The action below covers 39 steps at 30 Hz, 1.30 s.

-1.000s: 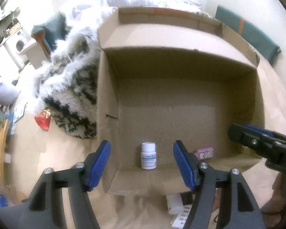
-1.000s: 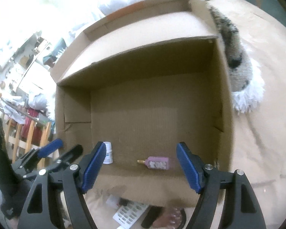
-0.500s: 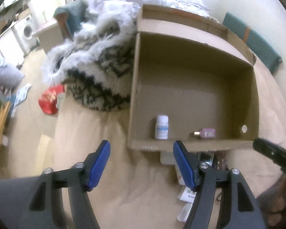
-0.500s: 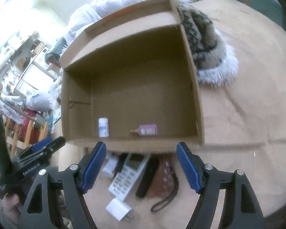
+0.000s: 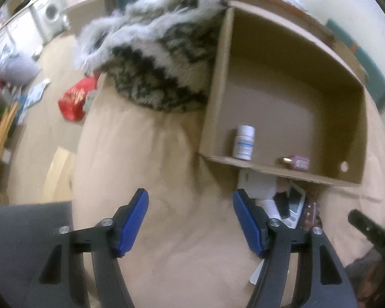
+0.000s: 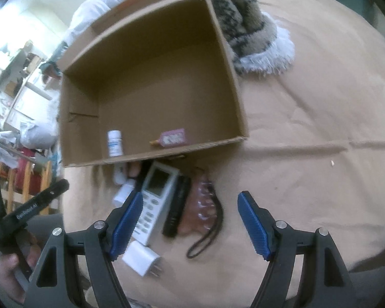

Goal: Organize rigid objects
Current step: 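Withdraw both tools from the box toward the remaining items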

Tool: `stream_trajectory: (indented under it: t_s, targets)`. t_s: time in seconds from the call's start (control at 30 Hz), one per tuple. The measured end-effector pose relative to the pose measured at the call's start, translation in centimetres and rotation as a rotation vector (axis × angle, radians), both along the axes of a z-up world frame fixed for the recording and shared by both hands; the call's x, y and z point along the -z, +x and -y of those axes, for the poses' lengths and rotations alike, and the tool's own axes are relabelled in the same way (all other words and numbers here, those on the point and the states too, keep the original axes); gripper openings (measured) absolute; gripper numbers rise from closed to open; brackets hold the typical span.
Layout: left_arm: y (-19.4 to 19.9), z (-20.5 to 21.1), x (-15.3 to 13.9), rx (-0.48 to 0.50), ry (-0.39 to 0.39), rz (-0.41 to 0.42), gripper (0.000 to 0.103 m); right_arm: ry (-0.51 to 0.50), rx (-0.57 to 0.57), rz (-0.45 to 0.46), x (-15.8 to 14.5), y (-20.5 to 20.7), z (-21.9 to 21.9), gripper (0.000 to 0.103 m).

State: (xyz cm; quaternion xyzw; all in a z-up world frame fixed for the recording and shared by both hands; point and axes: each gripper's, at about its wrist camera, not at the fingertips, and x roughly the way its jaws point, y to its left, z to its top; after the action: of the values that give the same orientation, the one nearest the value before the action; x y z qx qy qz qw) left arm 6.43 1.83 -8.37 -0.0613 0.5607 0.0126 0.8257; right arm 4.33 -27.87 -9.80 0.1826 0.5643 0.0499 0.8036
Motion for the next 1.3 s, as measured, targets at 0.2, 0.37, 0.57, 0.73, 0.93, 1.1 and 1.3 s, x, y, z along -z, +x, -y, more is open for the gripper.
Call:
stream_trajectory:
  t_s: [0.2, 0.37, 0.57, 0.73, 0.93, 1.1, 1.3]
  targets:
    - [1.5, -0.4, 2.1, -0.045, -0.044, -0.069, 0.065, 0.038, 0.052, -0.073, 1.8, 1.0, 0.9, 0.08]
    - [3.1, 2.3, 3.7, 0.049, -0.042, -0.104, 0.06, 0.037, 0.049, -0.109, 2.6, 1.7, 0.7, 0.08]
    - [4.5, 6.0, 5.5, 0.16, -0.139, -0.14, 0.063, 0.055, 0.054, -0.111, 2.8, 1.9, 0.9, 0.08]
    - [6.2, 6.2, 7.6, 0.162, -0.209, -0.166, 0.063, 0.06, 0.058, -0.121, 3.2, 1.8, 1.1, 0.08]
    - [6.9, 5.6, 8.3, 0.136, -0.304, -0.18, 0.053, 0.068, 0.047, -0.126, 3.5, 2.0, 1.1, 0.08]
    - [7.2, 5.3, 8.6, 0.131, -0.33, -0.187, 0.052, 0.062, 0.035, -0.131, 3.5, 2.0, 0.9, 0.08]
    - [5.8, 4.1, 7.4, 0.117, -0.224, -0.178, 0.052, 0.054, 0.041, -0.136, 3.7, 2.0, 0.8, 0.08]
